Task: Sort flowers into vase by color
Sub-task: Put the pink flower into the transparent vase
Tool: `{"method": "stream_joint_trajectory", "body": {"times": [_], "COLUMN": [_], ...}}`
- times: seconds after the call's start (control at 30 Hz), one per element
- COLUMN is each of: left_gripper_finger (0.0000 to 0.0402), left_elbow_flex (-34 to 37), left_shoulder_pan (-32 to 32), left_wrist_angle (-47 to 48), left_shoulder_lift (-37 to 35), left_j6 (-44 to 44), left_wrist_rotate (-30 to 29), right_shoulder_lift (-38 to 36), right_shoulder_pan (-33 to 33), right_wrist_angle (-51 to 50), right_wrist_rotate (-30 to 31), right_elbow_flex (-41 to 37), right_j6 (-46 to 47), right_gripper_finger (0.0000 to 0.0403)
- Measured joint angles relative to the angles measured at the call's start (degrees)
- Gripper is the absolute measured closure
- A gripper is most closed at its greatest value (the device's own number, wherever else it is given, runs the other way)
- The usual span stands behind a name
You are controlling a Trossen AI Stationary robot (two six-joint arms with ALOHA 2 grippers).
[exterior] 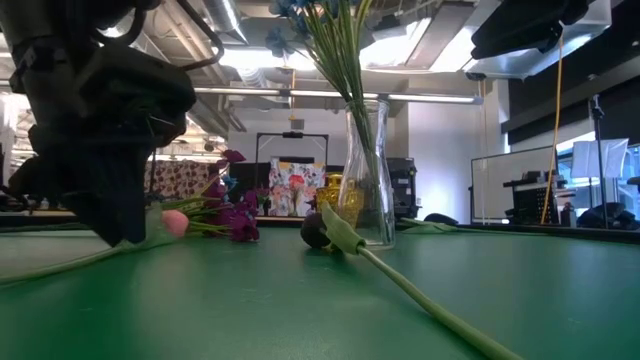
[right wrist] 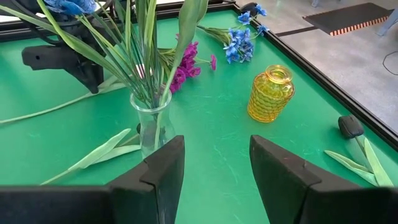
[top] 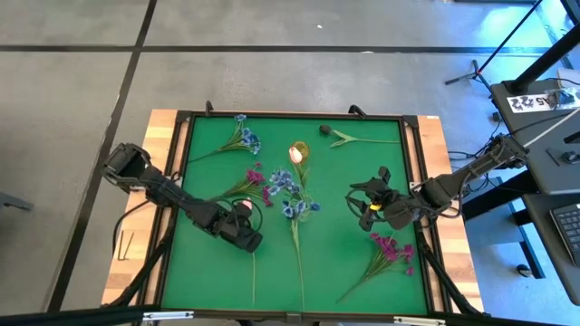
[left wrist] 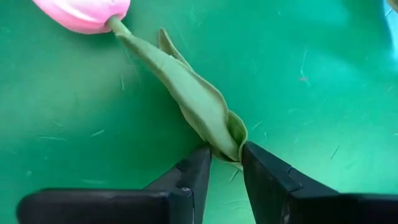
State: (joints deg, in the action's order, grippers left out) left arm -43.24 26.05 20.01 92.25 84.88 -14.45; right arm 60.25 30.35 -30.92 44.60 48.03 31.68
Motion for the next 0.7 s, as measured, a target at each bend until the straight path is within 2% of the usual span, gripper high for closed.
{"method": "stream_joint_trajectory", "body": {"times": [0.27,0.4,0.53,0.7], "left_gripper_finger": [0.0395,0.0399,0.0400,0.0401], "left_elbow_flex": [0.09,-0.11,-3.97,-12.83], "left_shoulder_pan": [2.41,4.01,5.60,7.55], "left_wrist_angle": [0.21,0.69,6.26,19.92], "left_shoulder_lift": [0.00,-0.41,-1.87,-4.74], "left_j6": [-1.49,-2.35,-4.32,-6.62], "left_wrist_rotate": [-1.51,-0.84,-1.49,-8.82], "right_shoulder_lift": [0.00,0.00,0.00,0.00], "right_shoulder_pan": [0.02,0.02,0.00,0.01], "right_wrist_angle": [-0.02,-0.02,0.19,2.40], "right_wrist_rotate": [0.00,0.00,0.00,-0.02], "right_elbow_flex": [0.00,0.00,0.00,0.00], "right_j6": [-0.02,-0.02,-0.02,-1.92], "right_gripper_finger": [0.0221,0.0221,0.0221,0.0221]}}
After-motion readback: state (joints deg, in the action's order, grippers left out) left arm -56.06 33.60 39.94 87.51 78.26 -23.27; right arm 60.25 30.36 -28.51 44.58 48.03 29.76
